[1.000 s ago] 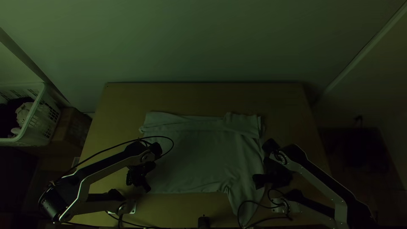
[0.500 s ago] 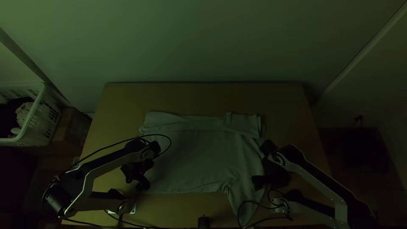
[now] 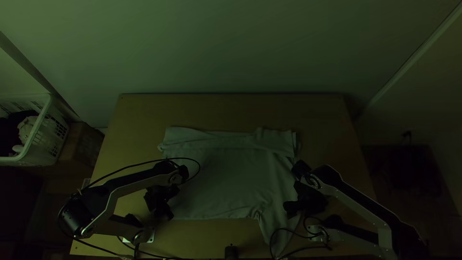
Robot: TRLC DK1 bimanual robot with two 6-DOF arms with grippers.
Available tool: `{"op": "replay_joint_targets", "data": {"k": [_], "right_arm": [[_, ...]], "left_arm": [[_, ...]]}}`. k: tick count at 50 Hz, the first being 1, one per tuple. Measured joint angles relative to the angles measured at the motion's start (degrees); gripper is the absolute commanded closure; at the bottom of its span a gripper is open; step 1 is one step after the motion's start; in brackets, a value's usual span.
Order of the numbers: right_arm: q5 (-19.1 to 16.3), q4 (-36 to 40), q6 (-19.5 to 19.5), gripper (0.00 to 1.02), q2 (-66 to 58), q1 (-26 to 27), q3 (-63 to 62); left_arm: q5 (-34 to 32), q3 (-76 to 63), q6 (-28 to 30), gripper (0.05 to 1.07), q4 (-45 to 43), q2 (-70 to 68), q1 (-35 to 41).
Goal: Fold the t-shirt
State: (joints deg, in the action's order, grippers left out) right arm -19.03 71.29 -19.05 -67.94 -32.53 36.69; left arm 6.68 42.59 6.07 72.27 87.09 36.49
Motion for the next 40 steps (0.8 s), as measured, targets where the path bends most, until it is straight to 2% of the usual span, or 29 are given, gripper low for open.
{"op": "replay_joint_targets", "data": {"k": [9, 15, 24, 25, 27, 30, 31, 40], "right_arm": [[-0.2, -0.7, 0.0, 0.18, -1.5, -0.8, -0.6], [-1.0, -2.2, 0.0, 0.33, -2.2, -0.8, -1.5], [-1.2, -3.5, 0.0, 0.35, -4.5, -1.1, -2.2], [-1.2, -3.5, 0.0, 0.41, -5.0, -1.1, -2.3], [-1.2, -3.7, 0.3, 0.59, -5.9, -1.2, -2.5], [-1.2, -4.1, 0.7, 0.97, -6.6, -1.2, -2.7], [-1.1, -4.6, 0.7, 1.0, -6.6, -1.2, -2.7], [-0.7, -6.2, 1.9, 0.99, -5.8, -0.2, -2.5]], "left_arm": [[-1.7, 0.0, -0.1, 1.04, -0.4, -0.3, 0.1], [-2.2, 0.1, -0.1, 1.04, -0.6, -0.7, -0.4], [-2.6, 0.1, -0.1, 1.04, -0.7, -1.2, -1.2], [-2.6, 0.1, -0.1, 1.04, -0.7, -1.3, -1.3], [-2.6, 0.1, -0.1, 1.04, -0.8, -1.6, -1.4], [-2.6, 0.1, 0.0, 1.04, -1.0, -2.1, -1.5], [-2.6, 0.1, -0.1, 1.04, -1.1, -2.3, -1.5], [-2.6, 0.3, 0.0, 1.04, -1.7, -3.4, -3.1]]}}
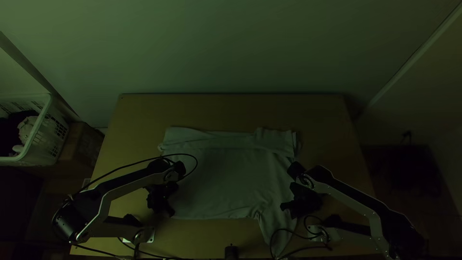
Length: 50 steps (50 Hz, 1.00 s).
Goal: Fold the t-shirt
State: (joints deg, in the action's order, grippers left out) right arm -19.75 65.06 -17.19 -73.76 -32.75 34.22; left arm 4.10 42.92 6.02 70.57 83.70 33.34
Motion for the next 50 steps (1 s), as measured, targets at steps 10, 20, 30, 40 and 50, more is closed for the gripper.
{"op": "replay_joint_targets", "data": {"k": [10, 20, 30, 40, 50], "right_arm": [[1.1, 3.5, 3.8, 0.99, 0.6, 7.8, 3.4], [1.8, 6.7, 5.8, 0.99, 3.9, 11.2, 8.0], [2.4, 8.2, 8.0, 0.99, 4.0, 15.6, 11.7], [3.5, 8.6, 10.0, 0.99, 3.6, 18.6, 15.1], [3.5, 8.7, 10.2, 0.99, 0.8, 18.7, 20.1]], "left_arm": [[0.0, 2.6, 1.2, 1.04, -2.1, -0.5, -5.2], [0.0, 4.7, 2.9, 1.04, -3.7, -2.1, -10.0], [0.0, 6.3, 4.6, 1.04, -3.9, -2.8, -14.1], [0.0, 10.4, 6.5, 1.04, -3.9, -3.5, -18.5], [-0.9, 16.6, 6.7, 1.04, -3.9, -3.4, -21.1]]}}
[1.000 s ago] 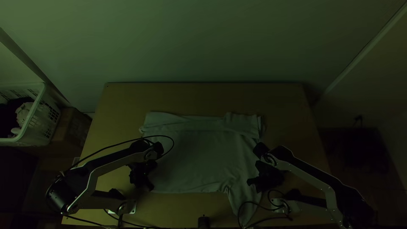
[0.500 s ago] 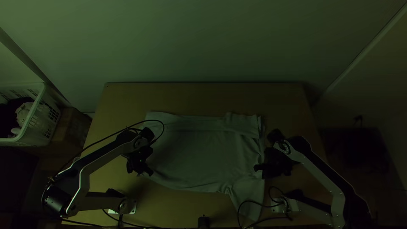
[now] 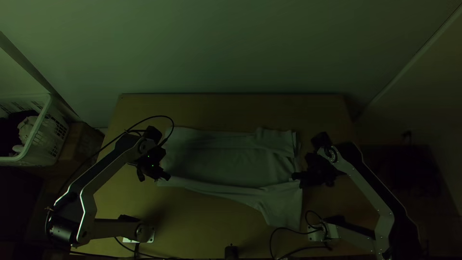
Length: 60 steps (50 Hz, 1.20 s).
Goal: Fold the t-shirt
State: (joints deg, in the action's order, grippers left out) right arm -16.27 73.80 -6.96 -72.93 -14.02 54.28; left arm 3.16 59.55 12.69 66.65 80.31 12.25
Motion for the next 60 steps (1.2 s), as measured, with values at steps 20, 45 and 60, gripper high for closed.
{"op": "replay_joint_targets", "data": {"k": [20, 45, 60], "right_arm": [[2.0, -1.0, 0.4, 0.99, -6.6, 4.3, 6.9], [2.4, -5.5, 1.0, 0.99, -17.0, 6.7, 17.1], [2.8, -6.9, 1.0, 0.99, -24.1, 7.4, 24.3]], "left_arm": [[-1.1, 9.2, -0.1, 1.04, -1.3, 4.7, -2.5], [-1.2, 22.0, -0.2, 1.04, -2.1, 13.7, -4.2], [-1.5, 30.9, -0.2, 1.04, -2.2, 20.3, -6.0]]}}
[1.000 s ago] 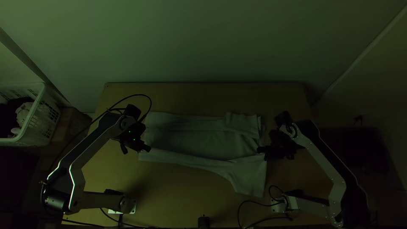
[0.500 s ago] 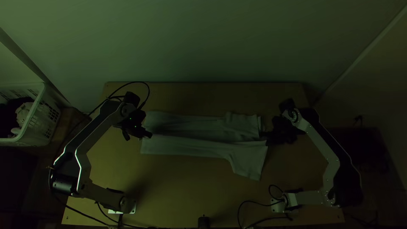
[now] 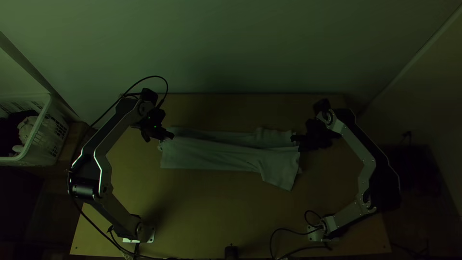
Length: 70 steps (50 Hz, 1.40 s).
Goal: Fold the t-shirt
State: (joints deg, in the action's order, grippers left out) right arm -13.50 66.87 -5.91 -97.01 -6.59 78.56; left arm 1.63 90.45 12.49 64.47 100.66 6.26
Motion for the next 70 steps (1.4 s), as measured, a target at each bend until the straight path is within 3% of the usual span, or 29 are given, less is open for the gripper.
{"op": "replay_joint_targets", "data": {"k": [15, 22, 27, 29, 31, 32, 38, 48, 63, 70], "right_arm": [[0.0, -0.3, -0.7, 0.99, -8.8, 0.7, 9.4], [0.9, -3.8, -1.1, 0.9, -11.9, 0.7, 11.5], [1.4, -5.2, -1.1, 0.8, -13.4, 0.7, 11.8], [1.7, -5.9, -1.1, 0.7, -14.1, 0.7, 11.8], [2.2, -6.5, -1.1, 0.58, -14.7, 0.8, 11.8], [2.2, -6.8, -1.0, 0.51, -15.0, 0.8, 11.8], [2.5, -9.1, 0.4, 0.19, -15.6, 0.9, 11.5], [2.6, -12.2, 2.9, 0.04, -12.2, 2.8, 8.7], [3.6, -13.4, 4.2, 0.04, -2.6, 7.8, 7.2], [0.3, -14.0, 2.1, 0.04, 1.1, 10.4, 7.3]], "left_arm": [[-1.5, 4.1, 0.0, 1.04, -2.6, 5.5, -1.6], [-1.7, 4.2, 0.0, 1.01, -3.6, 7.1, -2.0], [-1.7, 4.3, 0.0, 0.74, -4.0, 7.7, -2.2], [-1.7, 4.3, -0.1, 0.49, -4.0, 7.8, -2.3], [-1.7, 4.3, -0.2, 0.18, -4.0, 8.0, -2.4], [-1.7, 4.3, -0.3, 0.08, -4.1, 8.1, -2.4], [-2.8, 4.3, -1.2, 0.09, -4.4, 8.3, -3.2], [-8.5, 4.3, -2.4, 0.09, -5.1, 8.3, -5.2], [-21.9, 1.2, -3.1, 0.09, -8.2, 5.4, -12.8], [-27.7, -2.7, -3.1, 0.09, -9.2, 4.1, -16.2]]}}
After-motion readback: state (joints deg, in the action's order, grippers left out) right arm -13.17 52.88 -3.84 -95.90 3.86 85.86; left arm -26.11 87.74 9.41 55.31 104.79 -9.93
